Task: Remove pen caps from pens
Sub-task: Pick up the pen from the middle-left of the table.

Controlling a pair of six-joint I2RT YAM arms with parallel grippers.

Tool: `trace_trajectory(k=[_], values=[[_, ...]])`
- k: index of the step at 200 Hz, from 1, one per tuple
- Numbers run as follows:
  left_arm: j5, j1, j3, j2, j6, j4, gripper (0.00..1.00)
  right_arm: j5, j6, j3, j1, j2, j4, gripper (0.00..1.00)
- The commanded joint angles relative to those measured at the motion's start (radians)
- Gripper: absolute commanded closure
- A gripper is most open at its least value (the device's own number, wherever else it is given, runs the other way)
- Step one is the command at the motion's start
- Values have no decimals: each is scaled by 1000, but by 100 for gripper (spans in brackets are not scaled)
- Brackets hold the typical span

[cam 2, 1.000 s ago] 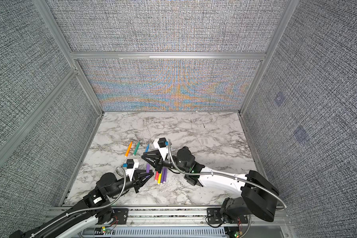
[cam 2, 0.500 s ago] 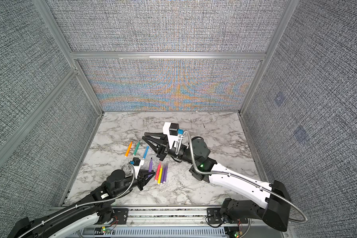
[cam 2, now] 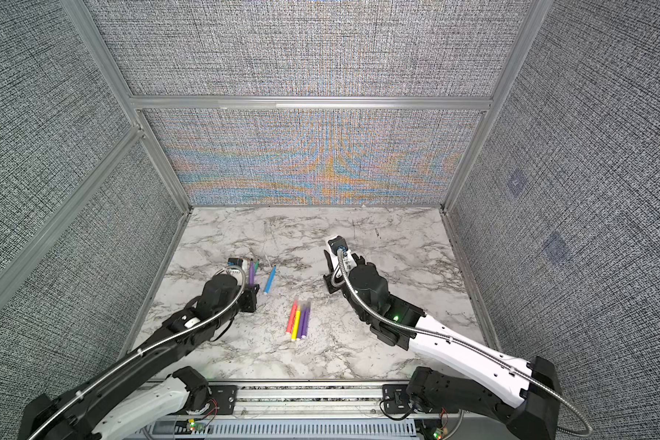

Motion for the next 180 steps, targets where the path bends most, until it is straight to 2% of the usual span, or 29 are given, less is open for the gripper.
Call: trace_trajectory(k=[1,32,60,123,180], values=[[49,56,125,145,97,-100,100,134,42,-34,-41,-31,-76,100],[83,100,317,399,150,-227,100,46,87,-73,-111,-70,-97,100],[95,113,399,535,174,-279,100,28,99,-82,-147,-76,-101,100],[113,120,438,662,200,-313,100,1,100,-84,-162,-71,-99,100],[113,131,440,722,187,-308,100,-25,107,-100,-163,-99,-100,100]])
